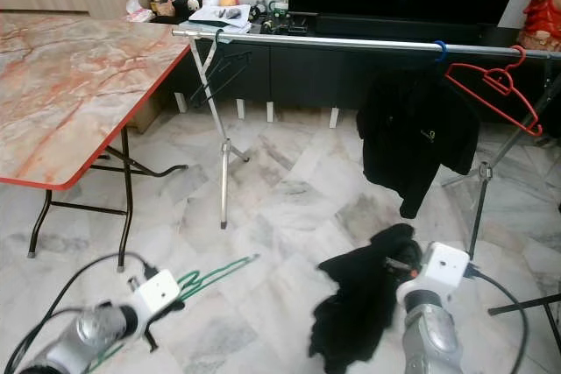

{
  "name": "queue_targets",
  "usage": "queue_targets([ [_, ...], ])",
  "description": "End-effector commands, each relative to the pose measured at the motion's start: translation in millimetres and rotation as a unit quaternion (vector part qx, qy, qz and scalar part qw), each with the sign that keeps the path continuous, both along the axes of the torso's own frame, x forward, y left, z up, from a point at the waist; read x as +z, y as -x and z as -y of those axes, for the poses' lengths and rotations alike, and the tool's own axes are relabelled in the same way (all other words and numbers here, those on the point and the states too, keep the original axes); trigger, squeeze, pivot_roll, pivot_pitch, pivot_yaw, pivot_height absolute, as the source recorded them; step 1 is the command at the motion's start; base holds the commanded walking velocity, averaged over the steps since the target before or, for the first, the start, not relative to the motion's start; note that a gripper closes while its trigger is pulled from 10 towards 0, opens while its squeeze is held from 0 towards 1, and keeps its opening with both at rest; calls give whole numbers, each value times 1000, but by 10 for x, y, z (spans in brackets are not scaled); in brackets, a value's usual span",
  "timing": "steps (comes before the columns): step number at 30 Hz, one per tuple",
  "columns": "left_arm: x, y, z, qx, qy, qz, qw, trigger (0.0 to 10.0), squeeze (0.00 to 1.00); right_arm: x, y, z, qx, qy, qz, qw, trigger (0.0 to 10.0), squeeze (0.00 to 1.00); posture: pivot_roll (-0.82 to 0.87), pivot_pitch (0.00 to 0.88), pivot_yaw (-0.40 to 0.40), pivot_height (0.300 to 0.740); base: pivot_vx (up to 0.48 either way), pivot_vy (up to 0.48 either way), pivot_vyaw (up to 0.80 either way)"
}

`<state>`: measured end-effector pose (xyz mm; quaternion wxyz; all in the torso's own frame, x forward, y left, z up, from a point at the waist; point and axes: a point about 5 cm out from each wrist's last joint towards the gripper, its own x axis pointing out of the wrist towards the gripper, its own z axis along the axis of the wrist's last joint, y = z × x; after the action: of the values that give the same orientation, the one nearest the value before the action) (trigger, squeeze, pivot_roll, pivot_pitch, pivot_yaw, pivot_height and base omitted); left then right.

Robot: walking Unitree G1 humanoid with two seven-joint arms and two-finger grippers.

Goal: Hang hanger

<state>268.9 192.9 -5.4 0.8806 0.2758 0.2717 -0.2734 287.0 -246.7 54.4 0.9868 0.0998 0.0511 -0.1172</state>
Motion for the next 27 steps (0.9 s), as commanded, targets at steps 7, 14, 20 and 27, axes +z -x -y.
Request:
queue_targets([
  [7, -394, 404, -219, 187, 29, -48, 981, 10000, 0, 228, 85, -43, -54, 42, 66, 995, 6510, 0, 62, 85, 20, 740, 0, 0, 0],
  [14, -639, 807, -358, 305, 59, -104, 945, 10000, 0, 324, 139, -189, -37, 78, 84, 993, 10000, 0, 54, 71, 22, 740, 0, 0, 0],
  [20, -729, 1004, -435, 367, 65, -124, 920, 10000, 0, 309, 194, -144, -57, 90, 74, 992, 10000, 0, 63, 54, 14, 740, 0, 0, 0],
  [27, -792, 1124, -406, 374, 70, -144, 913, 10000, 0, 350, 197, -170, -63, 96, 77, 990, 10000, 0, 41, 34, 34, 740, 0, 0, 0],
])
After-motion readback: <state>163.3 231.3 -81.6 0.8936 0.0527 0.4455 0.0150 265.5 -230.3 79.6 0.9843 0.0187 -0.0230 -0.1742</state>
